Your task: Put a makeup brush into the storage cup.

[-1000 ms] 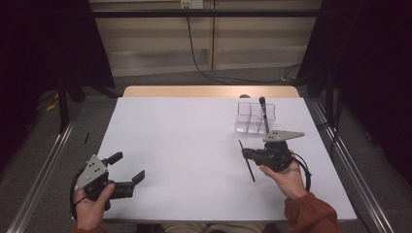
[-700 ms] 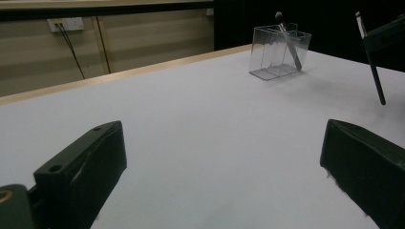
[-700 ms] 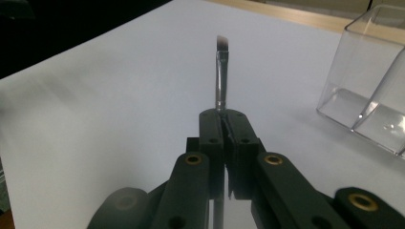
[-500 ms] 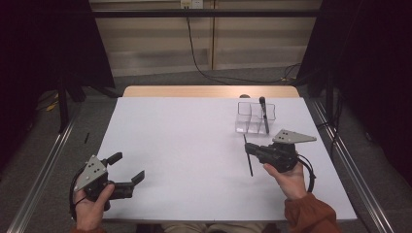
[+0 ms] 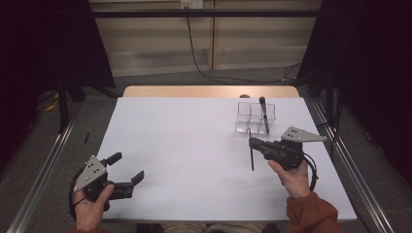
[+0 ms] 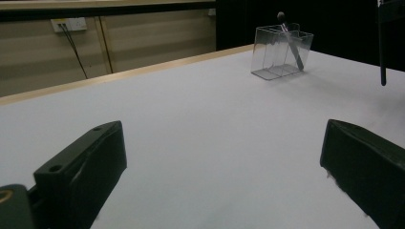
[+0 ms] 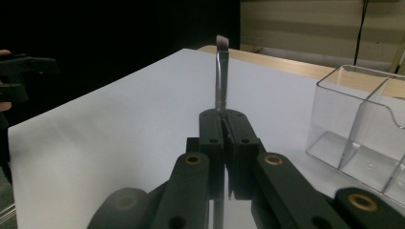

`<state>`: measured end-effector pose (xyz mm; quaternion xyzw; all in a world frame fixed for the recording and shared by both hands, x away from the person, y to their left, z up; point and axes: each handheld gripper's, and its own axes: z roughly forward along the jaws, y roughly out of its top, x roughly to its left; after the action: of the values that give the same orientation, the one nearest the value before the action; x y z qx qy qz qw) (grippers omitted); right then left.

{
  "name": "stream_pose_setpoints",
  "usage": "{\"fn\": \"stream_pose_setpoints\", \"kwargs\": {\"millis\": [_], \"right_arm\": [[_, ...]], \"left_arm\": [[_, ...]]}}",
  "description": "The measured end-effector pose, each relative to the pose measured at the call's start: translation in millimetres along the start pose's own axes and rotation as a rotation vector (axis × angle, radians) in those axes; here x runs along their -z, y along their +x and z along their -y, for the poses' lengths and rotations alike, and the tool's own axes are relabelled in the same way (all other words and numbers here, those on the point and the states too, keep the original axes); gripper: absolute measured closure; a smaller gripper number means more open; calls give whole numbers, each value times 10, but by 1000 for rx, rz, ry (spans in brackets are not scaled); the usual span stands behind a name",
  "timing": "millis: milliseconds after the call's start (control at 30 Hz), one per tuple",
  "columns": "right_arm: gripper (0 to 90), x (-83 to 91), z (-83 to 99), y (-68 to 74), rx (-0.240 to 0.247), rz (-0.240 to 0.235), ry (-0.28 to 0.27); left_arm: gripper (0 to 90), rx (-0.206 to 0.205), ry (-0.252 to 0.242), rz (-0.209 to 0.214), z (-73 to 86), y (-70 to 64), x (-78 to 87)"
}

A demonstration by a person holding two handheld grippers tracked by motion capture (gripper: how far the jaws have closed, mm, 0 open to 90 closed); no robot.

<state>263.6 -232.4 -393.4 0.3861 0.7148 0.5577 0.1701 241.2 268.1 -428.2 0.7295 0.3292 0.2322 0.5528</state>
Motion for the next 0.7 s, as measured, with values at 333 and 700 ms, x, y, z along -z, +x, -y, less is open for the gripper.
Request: {"fn": "stream_pose_setpoints", "kwargs": {"millis": [333,700], "right_arm": [[870,90,-123,-77,3,22,-43],[870,119,-227,-189,-11,54,-68]], "left_arm": [[19,4,1,-2,3,1,0],[18,2,3,-1,3,0,-3]]}}
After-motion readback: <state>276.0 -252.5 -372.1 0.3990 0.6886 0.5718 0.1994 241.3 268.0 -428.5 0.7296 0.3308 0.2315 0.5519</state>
